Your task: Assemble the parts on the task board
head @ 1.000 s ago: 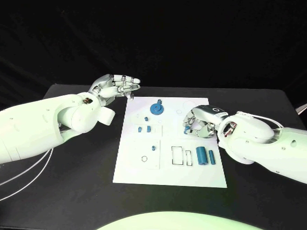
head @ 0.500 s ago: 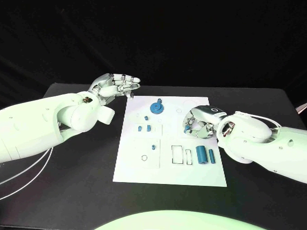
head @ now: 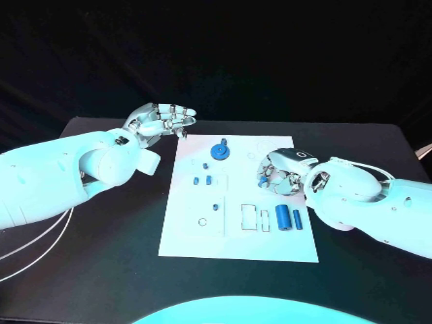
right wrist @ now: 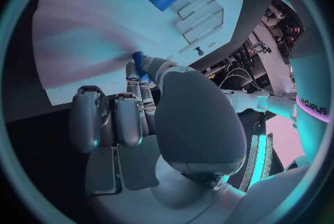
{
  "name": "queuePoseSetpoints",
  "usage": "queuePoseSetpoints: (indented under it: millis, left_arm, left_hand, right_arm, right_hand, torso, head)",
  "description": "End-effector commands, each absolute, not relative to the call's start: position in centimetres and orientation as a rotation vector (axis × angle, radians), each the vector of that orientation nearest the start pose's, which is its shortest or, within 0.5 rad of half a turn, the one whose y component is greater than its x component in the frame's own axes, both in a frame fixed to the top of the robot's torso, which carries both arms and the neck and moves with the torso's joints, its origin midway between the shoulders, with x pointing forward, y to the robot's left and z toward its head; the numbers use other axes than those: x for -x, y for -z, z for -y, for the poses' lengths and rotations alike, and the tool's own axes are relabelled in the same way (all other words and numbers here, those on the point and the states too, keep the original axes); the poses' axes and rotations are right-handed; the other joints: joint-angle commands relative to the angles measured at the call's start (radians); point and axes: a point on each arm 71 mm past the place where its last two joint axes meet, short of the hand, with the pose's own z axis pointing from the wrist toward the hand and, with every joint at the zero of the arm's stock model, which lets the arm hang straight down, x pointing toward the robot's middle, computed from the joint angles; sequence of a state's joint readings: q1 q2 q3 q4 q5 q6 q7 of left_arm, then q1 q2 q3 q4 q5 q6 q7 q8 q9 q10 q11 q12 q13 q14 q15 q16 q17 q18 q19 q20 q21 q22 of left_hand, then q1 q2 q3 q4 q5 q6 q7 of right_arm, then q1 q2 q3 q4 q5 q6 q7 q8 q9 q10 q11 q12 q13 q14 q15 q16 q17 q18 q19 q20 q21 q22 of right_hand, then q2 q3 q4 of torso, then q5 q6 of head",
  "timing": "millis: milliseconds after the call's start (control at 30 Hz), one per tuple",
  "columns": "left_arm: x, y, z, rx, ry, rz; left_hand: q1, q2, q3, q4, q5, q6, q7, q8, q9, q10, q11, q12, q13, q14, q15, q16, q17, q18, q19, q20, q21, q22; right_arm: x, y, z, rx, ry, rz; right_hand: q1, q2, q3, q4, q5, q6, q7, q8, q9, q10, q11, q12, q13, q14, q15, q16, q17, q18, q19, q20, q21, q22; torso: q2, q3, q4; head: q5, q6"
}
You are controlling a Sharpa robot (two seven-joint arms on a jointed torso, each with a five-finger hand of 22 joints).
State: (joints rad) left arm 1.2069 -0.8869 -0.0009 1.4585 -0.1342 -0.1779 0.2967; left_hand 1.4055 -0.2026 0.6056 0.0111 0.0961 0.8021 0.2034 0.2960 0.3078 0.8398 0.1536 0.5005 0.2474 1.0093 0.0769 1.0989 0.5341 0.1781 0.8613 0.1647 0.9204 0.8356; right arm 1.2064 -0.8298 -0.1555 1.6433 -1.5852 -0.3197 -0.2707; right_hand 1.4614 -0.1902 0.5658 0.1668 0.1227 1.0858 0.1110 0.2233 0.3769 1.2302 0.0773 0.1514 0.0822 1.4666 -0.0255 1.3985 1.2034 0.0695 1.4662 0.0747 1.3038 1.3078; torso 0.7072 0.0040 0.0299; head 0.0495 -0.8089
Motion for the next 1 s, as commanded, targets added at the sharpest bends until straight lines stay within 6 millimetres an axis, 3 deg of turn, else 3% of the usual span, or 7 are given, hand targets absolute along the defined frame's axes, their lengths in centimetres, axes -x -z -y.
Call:
queuePoseSetpoints:
  millis: [33, 367, 533, 733, 1000]
  left_arm:
    - [-50.3, 16.7, -24.1, 0.995, 1.526, -1.513]
    - [-50.5, 16.8, -24.2, 0.997, 1.523, -1.510]
    - [-50.5, 16.8, -24.0, 0.996, 1.525, -1.510]
    - [-50.7, 16.9, -23.8, 0.997, 1.530, -1.511]
    - [-50.8, 17.0, -23.2, 0.995, 1.539, -1.516]
  left_hand:
    - [-0.003, 0.006, -0.003, 0.001, 0.005, -0.006, 0.018, 0.006, -0.001, -0.005, 0.001, 0.003, 0.000, -0.004, -0.001, -0.001, -0.001, 0.006, -0.002, 0.005, -0.003, -0.001]
    - [-0.004, 0.007, -0.003, 0.002, 0.005, -0.007, 0.018, 0.007, -0.001, -0.006, 0.001, 0.004, 0.000, -0.004, -0.001, -0.001, -0.001, 0.006, -0.002, 0.005, -0.004, -0.002]
    - [-0.004, 0.007, -0.003, 0.002, 0.005, -0.007, 0.018, 0.007, -0.001, -0.006, 0.001, 0.004, 0.000, -0.004, -0.001, -0.001, -0.001, 0.006, -0.002, 0.005, -0.004, -0.002]
    - [-0.004, 0.007, -0.003, 0.002, 0.005, -0.007, 0.018, 0.007, -0.001, -0.006, 0.001, 0.004, 0.000, -0.004, -0.001, -0.001, -0.001, 0.006, -0.002, 0.005, -0.004, -0.002]
    - [-0.005, 0.007, -0.004, 0.003, 0.005, -0.007, 0.018, 0.008, -0.001, -0.007, 0.001, 0.006, 0.000, -0.005, 0.000, 0.000, -0.001, 0.006, -0.001, 0.005, -0.005, -0.002]
  right_arm:
    - [-44.6, 20.8, 16.6, 0.232, -0.591, -1.667]
    - [-43.8, 18.7, 16.8, 0.177, -0.648, -1.624]
    - [-42.8, 17.5, 15.9, 0.179, -0.703, -1.603]
    - [-41.0, 17.1, 13.0, 0.216, -0.805, -1.591]
    - [-38.9, 18.6, 8.9, 0.273, -0.918, -1.605]
  right_hand:
    - [-0.004, 0.022, 0.007, -0.016, 0.003, 0.008, 0.002, 0.010, 0.023, 0.041, -0.031, 0.001, 0.005, 0.036, -0.008, 0.004, 0.003, -0.019, 0.049, -0.009, 0.005, 0.140]
    - [-0.035, 0.021, 0.023, -0.030, 0.002, 0.004, -0.001, 0.022, 0.038, 0.053, -0.033, -0.009, 0.009, 0.037, -0.009, 0.006, 0.006, -0.020, 0.050, -0.011, 0.009, 0.143]
    - [-0.040, 0.018, 0.025, -0.035, 0.001, 0.004, -0.001, 0.025, 0.042, 0.055, -0.034, -0.012, 0.009, 0.037, -0.009, 0.007, 0.008, -0.021, 0.050, -0.011, 0.012, 0.145]
    - [-0.042, 0.017, 0.029, -0.042, 0.002, 0.003, -0.001, 0.028, 0.045, 0.057, -0.034, -0.014, 0.010, 0.038, -0.010, 0.010, 0.012, -0.021, 0.051, -0.011, 0.014, 0.146]
    - [-0.043, 0.017, 0.032, -0.047, 0.002, 0.002, 0.000, 0.029, 0.048, 0.057, -0.034, -0.016, 0.010, 0.038, -0.010, 0.009, 0.011, -0.021, 0.051, -0.012, 0.013, 0.146]
  torso:
    - [0.000, 0.0006, 0.0002]
    - [-0.002, -0.0002, -0.0012]
    - [-0.002, -0.0006, -0.0002]
    - [-0.002, 0.0010, -0.0023]
    - [-0.001, -0.0009, 0.0007]
  head:
    - [-0.001, 0.001]
    - [-0.002, 0.001]
    - [-0.001, 0.004]
    - [0.009, 0.005]
    - [0.018, 0.002]
